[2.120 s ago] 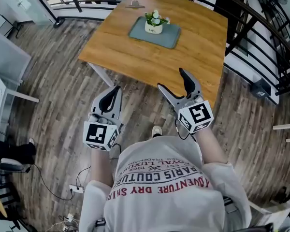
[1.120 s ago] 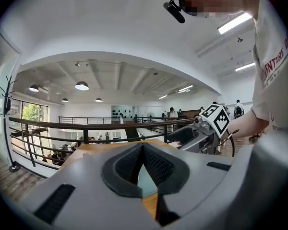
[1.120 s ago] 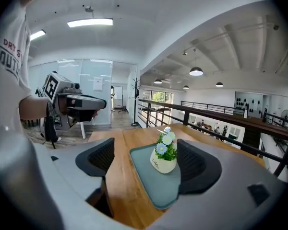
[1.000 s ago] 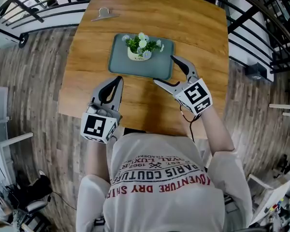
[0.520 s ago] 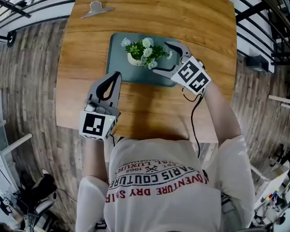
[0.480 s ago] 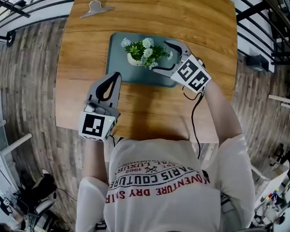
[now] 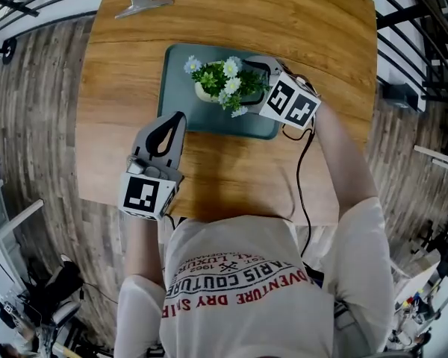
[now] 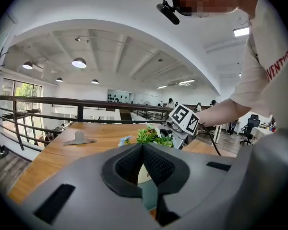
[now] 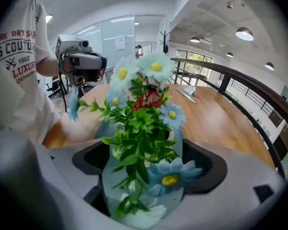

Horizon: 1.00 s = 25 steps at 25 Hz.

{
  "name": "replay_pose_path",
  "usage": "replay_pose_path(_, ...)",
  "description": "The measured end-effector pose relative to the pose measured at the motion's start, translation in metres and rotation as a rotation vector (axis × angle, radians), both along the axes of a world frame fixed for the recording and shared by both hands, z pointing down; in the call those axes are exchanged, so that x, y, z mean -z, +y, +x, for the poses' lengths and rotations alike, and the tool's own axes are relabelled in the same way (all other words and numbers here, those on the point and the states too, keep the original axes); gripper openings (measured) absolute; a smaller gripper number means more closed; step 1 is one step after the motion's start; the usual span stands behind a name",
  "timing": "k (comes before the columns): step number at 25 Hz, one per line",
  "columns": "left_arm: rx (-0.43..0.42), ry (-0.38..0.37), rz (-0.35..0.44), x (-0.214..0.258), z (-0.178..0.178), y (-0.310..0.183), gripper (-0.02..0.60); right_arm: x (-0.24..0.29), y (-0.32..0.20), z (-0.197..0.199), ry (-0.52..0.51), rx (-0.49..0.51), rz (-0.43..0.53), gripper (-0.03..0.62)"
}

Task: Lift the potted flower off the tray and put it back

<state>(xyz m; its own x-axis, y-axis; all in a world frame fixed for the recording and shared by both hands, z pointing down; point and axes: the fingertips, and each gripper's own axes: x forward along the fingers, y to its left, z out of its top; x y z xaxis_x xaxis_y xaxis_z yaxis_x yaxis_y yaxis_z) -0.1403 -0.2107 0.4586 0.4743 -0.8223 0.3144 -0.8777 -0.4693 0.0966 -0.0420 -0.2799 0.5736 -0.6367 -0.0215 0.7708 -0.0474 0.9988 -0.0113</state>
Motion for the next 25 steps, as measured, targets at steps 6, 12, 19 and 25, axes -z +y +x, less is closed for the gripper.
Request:
replay_pose_path(6,-0.002,0.015,-0.008,-0.014,0.003,-0.009,0.012,-0.013,-0.004,-0.016,-0.033,0.015,-0.010,0.451)
replay_pose_path(12,0.006,0.022,-0.009,-0.022,0.000,-0.013,0.012,-0.023,-0.002,-0.026,-0.074,0.007,-0.025,0.451)
replay_pose_path(19,0.018,0.027,-0.024,-0.030,-0.006,-0.005,0.012,-0.019,-0.004,-0.030,-0.147,-0.038,0.006,0.455)
replay_pose_path(25,0.005,0.027,-0.038,-0.035,-0.013,0.001,0.012,-0.017,-0.006,-0.030,-0.158,-0.135,0.021,0.457)
